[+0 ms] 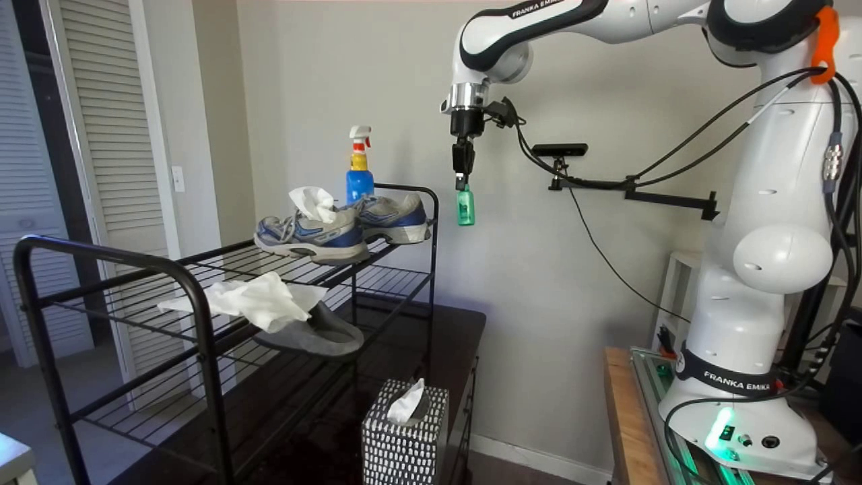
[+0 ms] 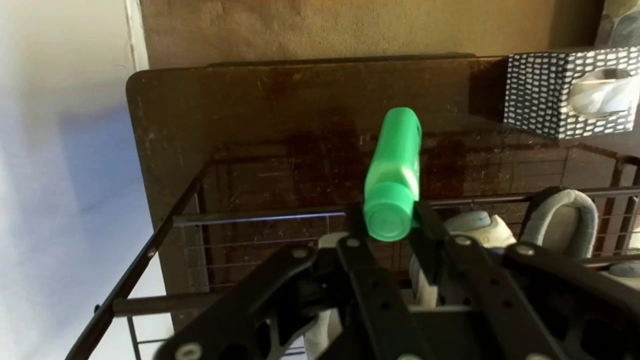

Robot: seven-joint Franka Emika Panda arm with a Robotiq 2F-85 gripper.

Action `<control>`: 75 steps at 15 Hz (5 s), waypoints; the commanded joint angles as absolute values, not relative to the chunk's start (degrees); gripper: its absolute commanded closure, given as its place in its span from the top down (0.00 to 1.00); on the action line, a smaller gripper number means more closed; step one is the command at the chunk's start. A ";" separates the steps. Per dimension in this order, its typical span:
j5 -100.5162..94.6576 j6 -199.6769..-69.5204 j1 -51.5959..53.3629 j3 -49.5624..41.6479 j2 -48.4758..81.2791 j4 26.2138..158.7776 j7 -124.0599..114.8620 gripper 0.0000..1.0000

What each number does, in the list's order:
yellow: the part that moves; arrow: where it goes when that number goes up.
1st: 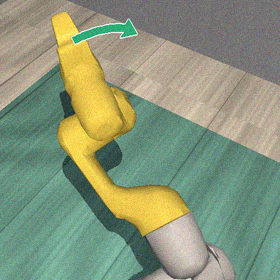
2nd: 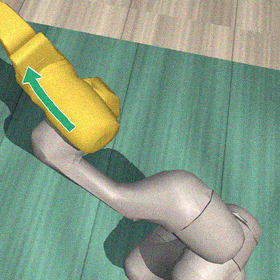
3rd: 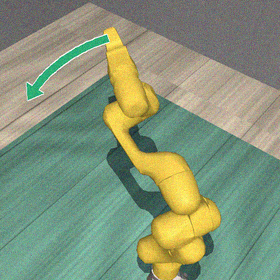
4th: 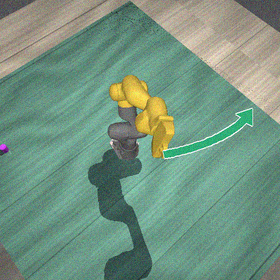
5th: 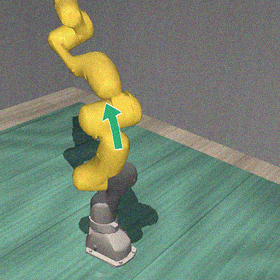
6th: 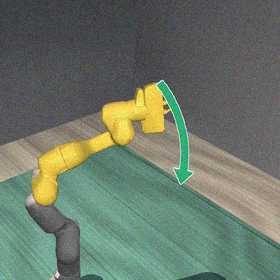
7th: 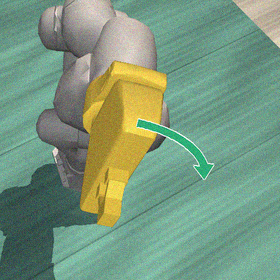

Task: Remove the green bottle from the shoe

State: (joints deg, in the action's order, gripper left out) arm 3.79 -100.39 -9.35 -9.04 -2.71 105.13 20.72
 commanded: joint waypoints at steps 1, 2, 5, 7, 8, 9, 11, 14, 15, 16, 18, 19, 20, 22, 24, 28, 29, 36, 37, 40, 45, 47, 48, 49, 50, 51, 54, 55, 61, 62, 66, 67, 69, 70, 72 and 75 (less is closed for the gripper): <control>4.52 -99.53 -9.10 -9.31 -2.67 105.71 21.47 0.28; 5.09 -98.82 -9.09 -9.33 -2.69 106.26 22.23 0.28; 5.53 -98.19 -9.09 -9.37 -2.76 106.35 22.93 0.07; 4.80 -101.10 -9.41 -9.59 -2.75 108.49 21.53 0.07; 5.65 -102.29 -9.74 -10.02 -2.39 109.40 22.19 0.07; 5.73 -104.62 -10.14 -10.52 -2.40 111.36 23.08 0.07; 6.95 -108.61 -10.89 -11.64 -2.84 115.22 24.09 0.07; 5.69 -110.63 -11.81 -13.01 -2.14 119.10 27.78 0.07; 5.55 -111.41 -11.98 -13.21 -1.74 119.98 28.49 0.07; 5.23 -112.37 -11.95 -13.20 -1.16 120.45 28.07 0.07; 3.29 -115.29 -11.42 -12.47 1.13 120.46 26.49 0.07; 2.81 -116.54 -11.30 -12.20 2.32 120.40 25.96 0.07; 2.98 -117.25 -11.30 -11.95 3.43 120.16 25.01 0.07; 4.22 -115.50 -11.90 -11.83 2.77 119.98 26.30 0.28; 4.20 -115.94 -11.95 -11.45 4.42 119.89 25.92 0.28; 5.02 -118.01 -12.14 -11.47 4.93 120.57 25.77 0.07; 5.56 -119.22 -12.32 -11.55 5.13 121.31 26.12 0.07; 5.00 -135.70 -13.00 -11.70 6.59 130.30 23.79 0.07; 4.81 -138.24 -12.82 -11.54 7.21 131.11 22.82 0.07; 5.06 -138.47 -13.20 -11.15 7.87 130.71 23.14 0.07; 5.05 -139.06 -13.31 -10.95 8.31 130.91 22.89 0.07; 4.04 -145.17 -12.37 -10.85 8.96 132.32 19.31 0.07; 3.82 -147.86 -12.15 -10.76 9.31 132.74 18.38 0.07; 3.96 -150.94 -12.03 -10.49 9.72 133.48 17.83 0.07; 3.95 -154.00 -11.96 -10.21 10.14 134.18 17.27 0.07; 2.49 -156.81 -11.62 -10.44 11.01 134.68 15.05 0.07; -0.74 -161.21 -11.05 -11.26 12.86 135.80 10.57 0.07; -2.16 -162.31 -10.83 -11.81 13.21 136.33 9.08 0.07; -8.66 -166.50 -8.84 -14.72 16.38 136.29 2.08 0.07; -8.44 -166.79 -8.74 -14.65 16.72 136.29 1.78 0.07; -8.93 -166.50 -7.53 -15.28 17.76 136.27 0.32 0.07; -8.74 -166.57 -7.42 -15.26 17.98 136.27 0.17 0.07; -8.50 -167.51 -7.22 -15.16 18.48 136.60 -0.11 0.07; -7.96 -167.94 -7.44 -14.82 18.66 136.69 0.08 0.07; -7.20 -168.33 -7.80 -14.26 19.07 136.65 0.58 0.07; -7.82 -168.60 -7.19 -14.86 19.73 136.44 0.18 0.07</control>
